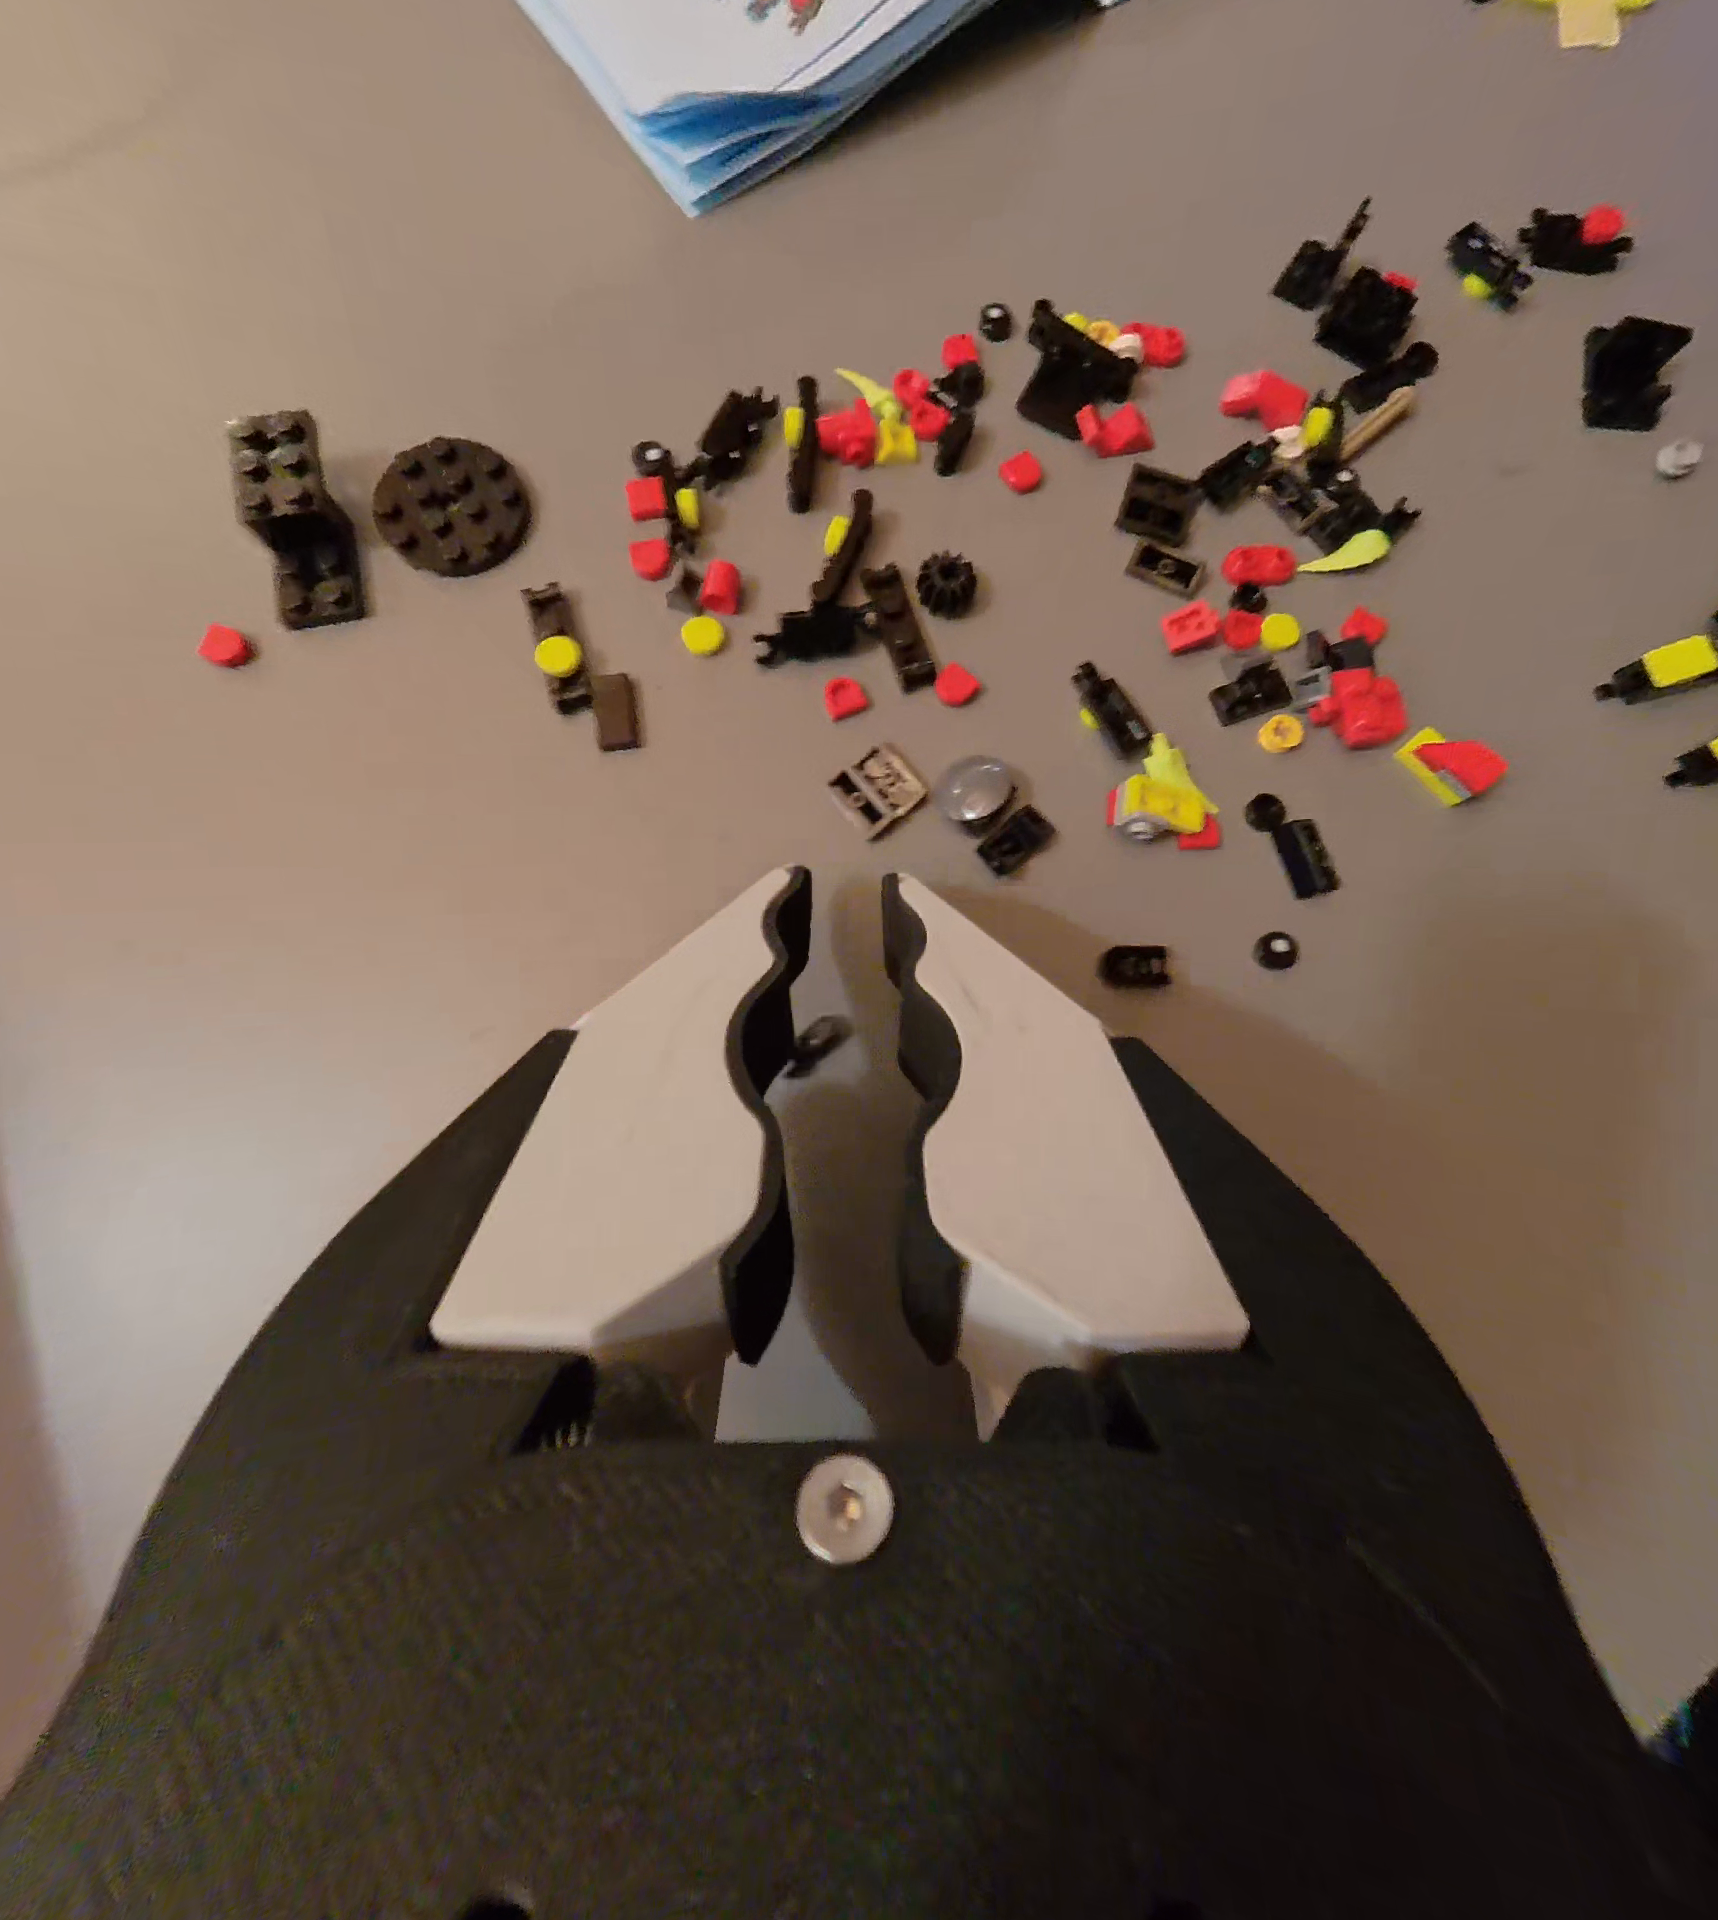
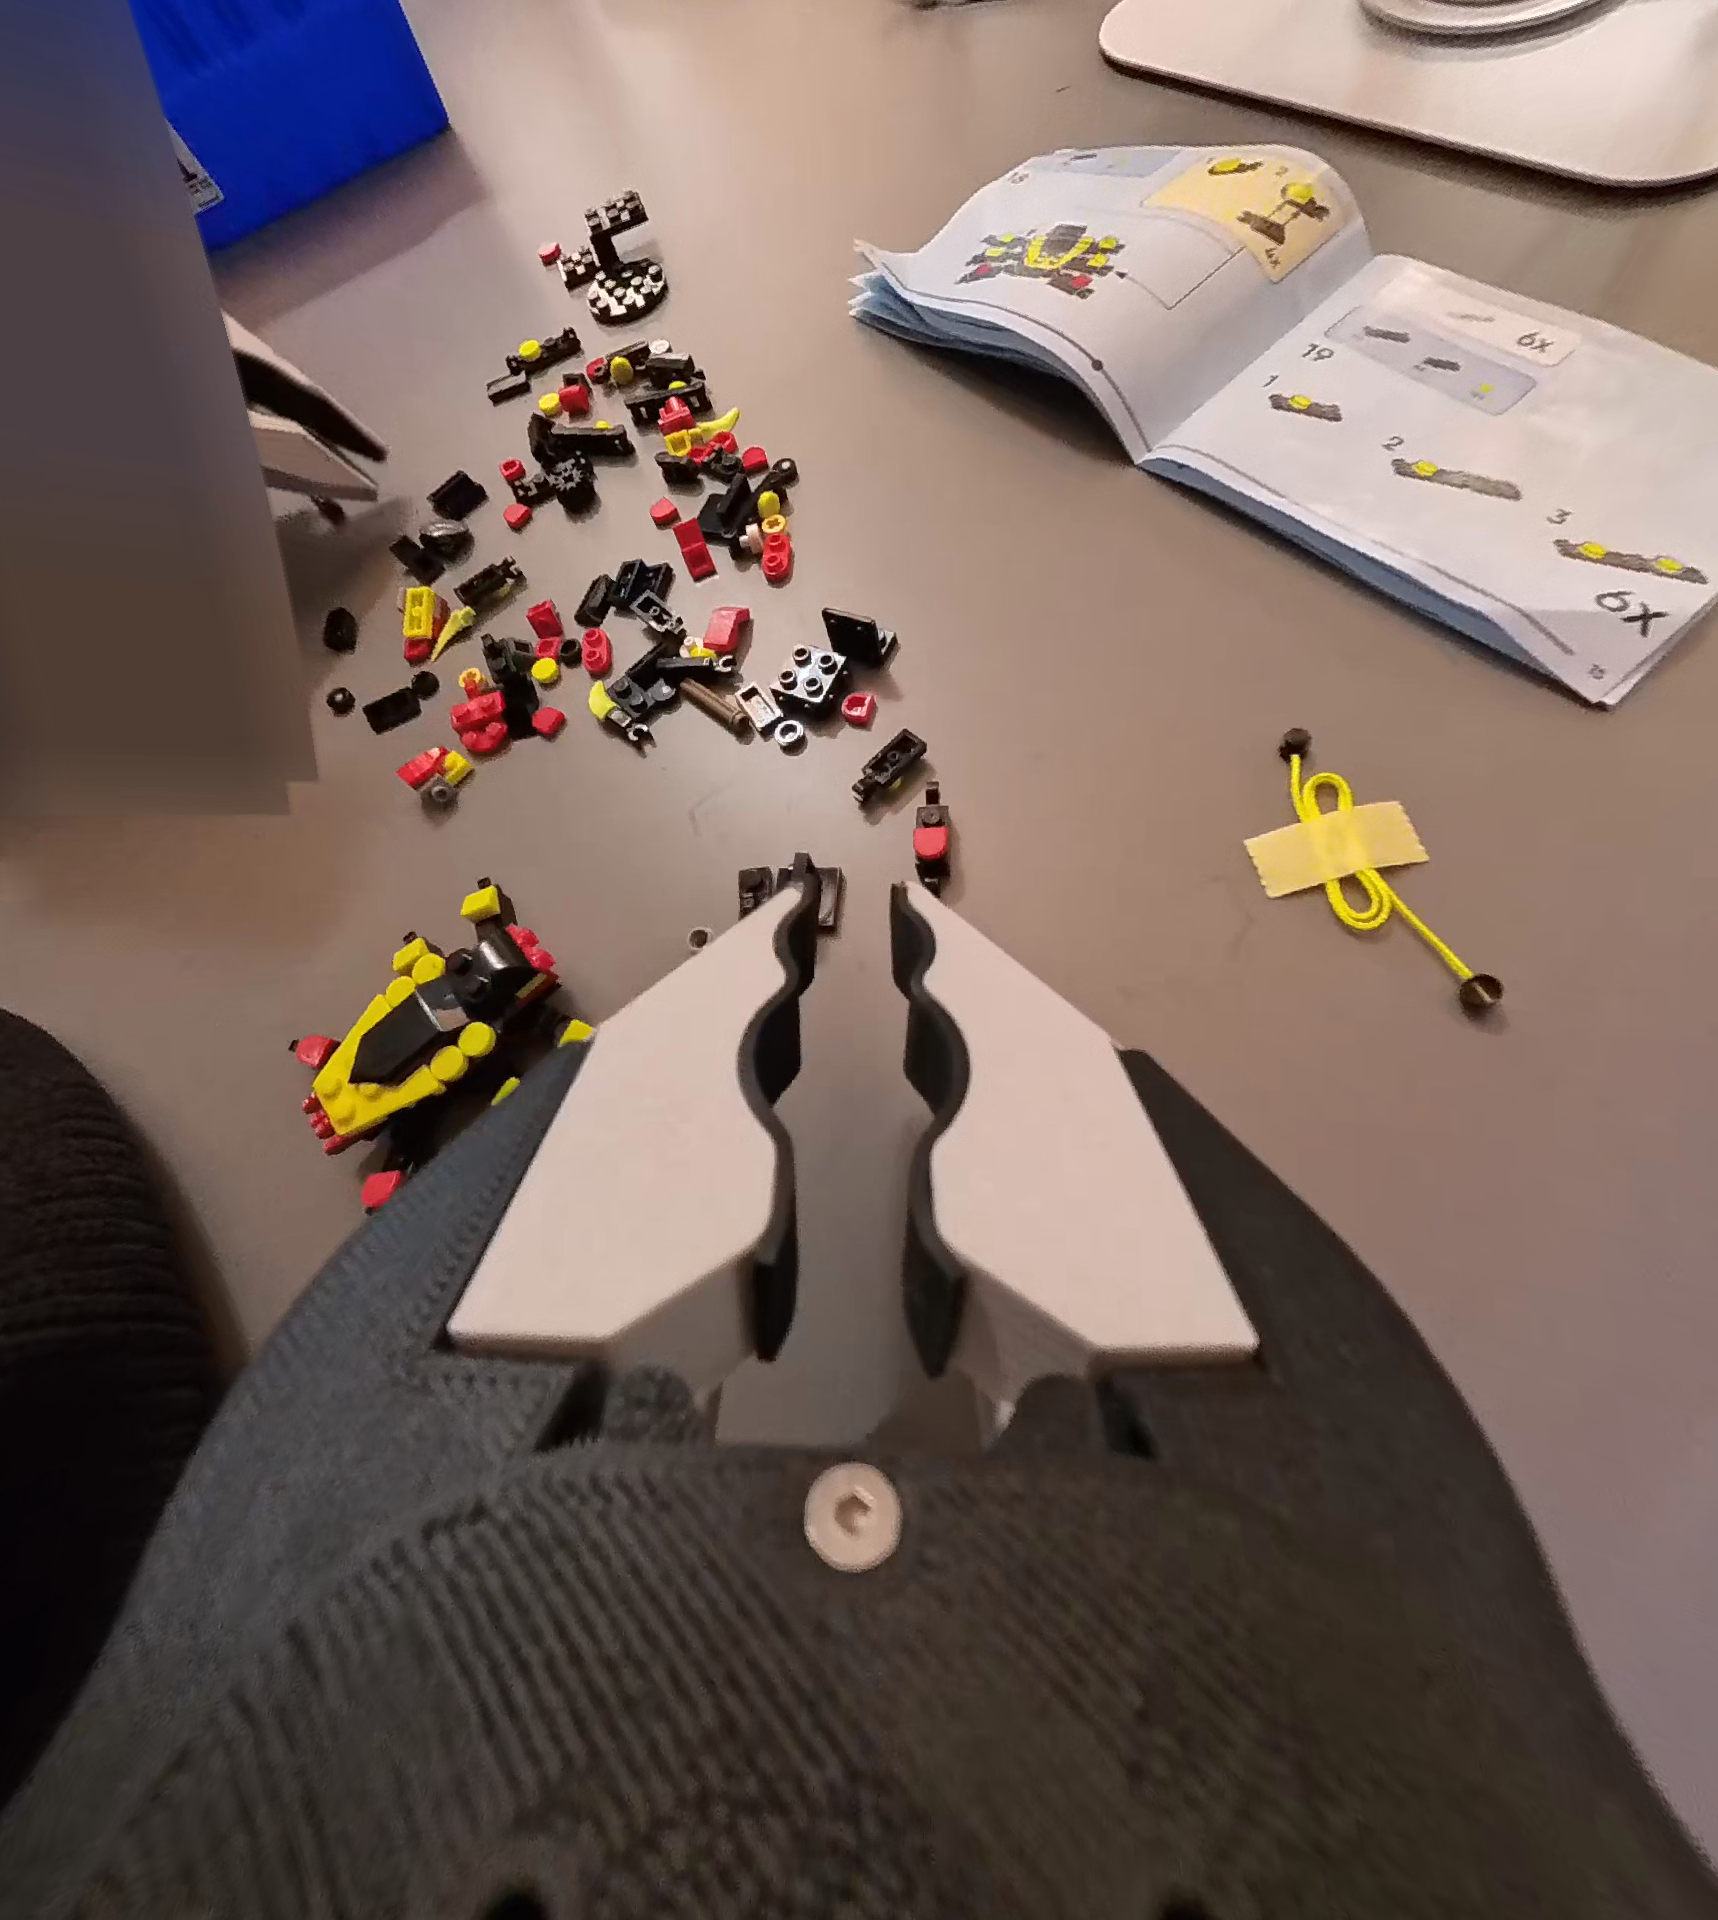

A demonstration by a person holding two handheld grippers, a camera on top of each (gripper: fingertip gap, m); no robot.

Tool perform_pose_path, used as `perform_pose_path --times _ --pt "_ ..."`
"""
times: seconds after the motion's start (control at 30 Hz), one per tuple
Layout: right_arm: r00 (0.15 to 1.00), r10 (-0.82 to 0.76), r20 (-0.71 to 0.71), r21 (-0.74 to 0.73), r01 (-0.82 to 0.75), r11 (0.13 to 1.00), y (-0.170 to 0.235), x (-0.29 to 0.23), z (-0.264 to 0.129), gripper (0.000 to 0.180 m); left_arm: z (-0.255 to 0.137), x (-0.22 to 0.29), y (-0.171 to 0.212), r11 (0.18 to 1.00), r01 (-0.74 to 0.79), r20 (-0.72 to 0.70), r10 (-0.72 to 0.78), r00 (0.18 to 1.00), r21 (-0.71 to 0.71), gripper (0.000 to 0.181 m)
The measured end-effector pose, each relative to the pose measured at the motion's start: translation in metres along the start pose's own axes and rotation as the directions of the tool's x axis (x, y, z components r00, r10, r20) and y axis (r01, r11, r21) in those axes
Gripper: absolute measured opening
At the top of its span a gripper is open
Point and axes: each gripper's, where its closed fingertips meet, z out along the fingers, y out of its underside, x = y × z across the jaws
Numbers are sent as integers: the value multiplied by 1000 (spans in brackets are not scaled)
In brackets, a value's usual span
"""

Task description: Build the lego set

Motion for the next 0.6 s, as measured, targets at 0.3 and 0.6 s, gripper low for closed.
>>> perform_pose_path --times 0.3,0.6 --pt "1000 28 -11 -4 -28 1000 2 8 0 12 -10 -30 -4 983 167 -26 -166 986 74 21" --pt "1000 31 -1 -13 -31 999 4 7 3 12 7 -37 -8 993 86 86 -93 992 74 14"
